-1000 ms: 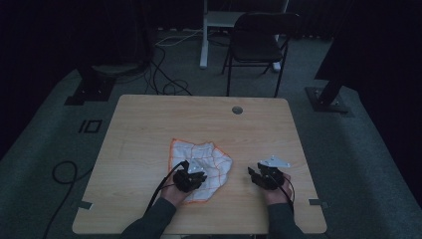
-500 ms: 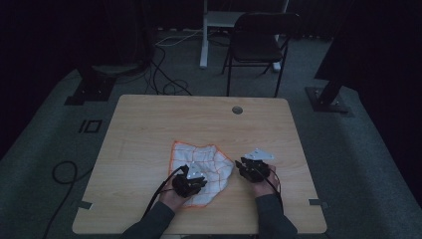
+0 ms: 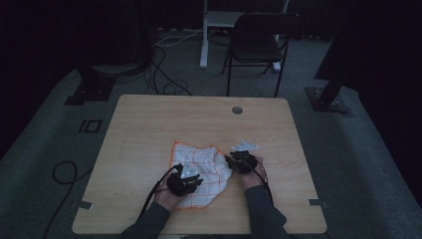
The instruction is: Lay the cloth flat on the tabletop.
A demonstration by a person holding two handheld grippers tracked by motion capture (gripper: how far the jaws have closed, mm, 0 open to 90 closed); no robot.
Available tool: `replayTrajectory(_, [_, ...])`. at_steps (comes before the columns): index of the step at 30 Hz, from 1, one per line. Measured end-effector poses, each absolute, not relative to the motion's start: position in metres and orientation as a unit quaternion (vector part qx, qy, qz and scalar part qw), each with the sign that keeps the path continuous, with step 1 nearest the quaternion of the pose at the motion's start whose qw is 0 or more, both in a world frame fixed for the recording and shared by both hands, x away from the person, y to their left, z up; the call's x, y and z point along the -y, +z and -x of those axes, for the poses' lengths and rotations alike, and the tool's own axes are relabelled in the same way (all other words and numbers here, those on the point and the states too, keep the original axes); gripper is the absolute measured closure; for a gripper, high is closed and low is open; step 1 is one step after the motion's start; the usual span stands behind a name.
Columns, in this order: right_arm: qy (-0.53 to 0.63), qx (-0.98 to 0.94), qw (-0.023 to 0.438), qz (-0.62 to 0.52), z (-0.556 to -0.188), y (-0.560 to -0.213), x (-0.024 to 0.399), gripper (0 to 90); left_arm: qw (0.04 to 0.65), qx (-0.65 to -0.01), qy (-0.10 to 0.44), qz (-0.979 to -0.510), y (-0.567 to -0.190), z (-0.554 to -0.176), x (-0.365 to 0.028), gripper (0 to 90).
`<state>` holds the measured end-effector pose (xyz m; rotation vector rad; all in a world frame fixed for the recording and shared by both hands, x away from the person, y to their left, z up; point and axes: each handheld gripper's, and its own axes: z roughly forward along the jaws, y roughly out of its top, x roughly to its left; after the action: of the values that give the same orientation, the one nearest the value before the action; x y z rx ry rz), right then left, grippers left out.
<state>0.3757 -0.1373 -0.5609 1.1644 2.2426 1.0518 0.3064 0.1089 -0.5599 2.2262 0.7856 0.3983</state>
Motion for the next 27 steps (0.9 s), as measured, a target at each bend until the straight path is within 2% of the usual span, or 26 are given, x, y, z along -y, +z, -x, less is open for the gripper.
replayTrajectory(12, [0.352,-0.816,0.182,-0.42,-0.39,-0.572,0.127,68.4,0.336,-0.375,0.188,-0.843,-0.565,-0.329,-0.136,72.8])
replayTrajectory(14, [0.357,-0.814,0.176,-0.423,-0.39,-0.572,0.128,70.6,0.335,-0.38,0.186,-0.842,-0.567,-0.33,-0.138,73.4])
replayTrajectory(18, [0.352,-0.818,0.172,-0.421,-0.389,-0.571,0.129,81.4,0.336,-0.38,0.185,-0.842,-0.569,-0.33,-0.139,73.8])
replayTrajectory(21, [0.351,-0.818,0.171,-0.423,-0.389,-0.571,0.129,83.1,0.338,-0.383,0.183,-0.84,-0.569,-0.329,-0.139,74.9])
replayTrajectory(27, [0.334,-0.808,0.196,-0.444,-0.383,-0.571,0.142,86.6,0.347,-0.385,0.18,-0.836,-0.57,-0.33,-0.143,75.9])
